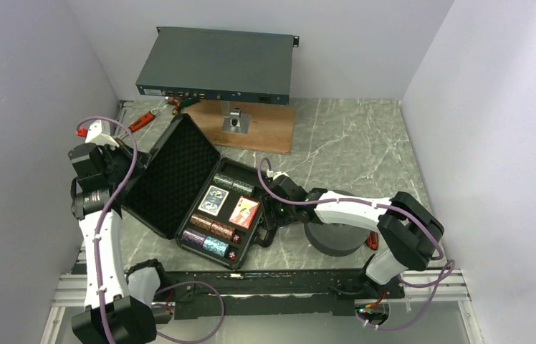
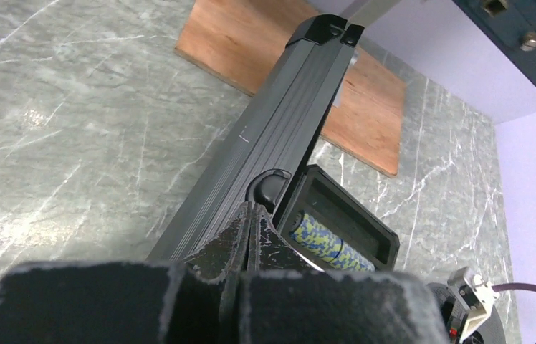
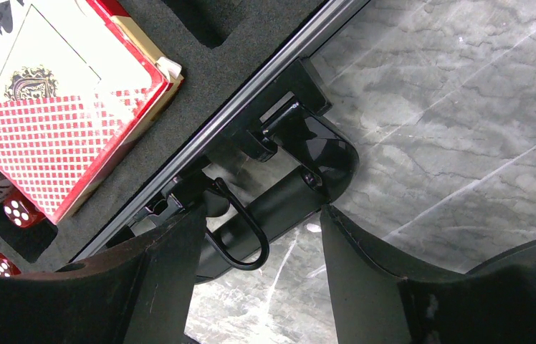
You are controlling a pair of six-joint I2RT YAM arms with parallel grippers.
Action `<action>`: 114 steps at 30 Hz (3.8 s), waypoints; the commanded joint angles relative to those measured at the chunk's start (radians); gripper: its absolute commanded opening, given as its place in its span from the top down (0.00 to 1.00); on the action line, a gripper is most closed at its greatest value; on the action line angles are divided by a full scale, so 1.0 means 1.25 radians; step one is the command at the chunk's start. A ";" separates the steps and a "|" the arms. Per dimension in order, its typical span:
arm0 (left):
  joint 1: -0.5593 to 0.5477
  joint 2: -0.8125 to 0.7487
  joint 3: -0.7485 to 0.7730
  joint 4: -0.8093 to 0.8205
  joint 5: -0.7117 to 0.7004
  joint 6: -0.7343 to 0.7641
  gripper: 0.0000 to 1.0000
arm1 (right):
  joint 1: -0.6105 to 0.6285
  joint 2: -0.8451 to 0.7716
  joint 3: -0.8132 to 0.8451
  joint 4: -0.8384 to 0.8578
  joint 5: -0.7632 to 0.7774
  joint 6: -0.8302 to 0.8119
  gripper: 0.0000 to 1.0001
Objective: Pack up texas hold em set
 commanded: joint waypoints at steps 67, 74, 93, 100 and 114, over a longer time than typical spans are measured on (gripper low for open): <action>-0.381 -0.067 -0.098 0.143 0.153 -0.059 0.97 | 0.002 -0.048 0.030 0.024 0.051 0.013 0.37; -0.428 -0.093 -0.031 0.080 0.142 -0.030 0.86 | 0.001 -0.117 0.038 -0.054 0.090 0.014 0.37; -0.433 -0.133 0.028 -0.022 0.065 0.073 0.59 | 0.001 -0.457 0.040 -0.271 0.292 0.072 0.38; -0.440 -0.162 -0.016 -0.018 0.062 0.113 0.35 | 0.001 -0.473 -0.015 -0.191 0.262 0.077 0.38; -0.549 -0.192 -0.155 0.046 0.005 0.070 0.18 | 0.001 -0.433 -0.036 -0.117 0.171 0.033 0.04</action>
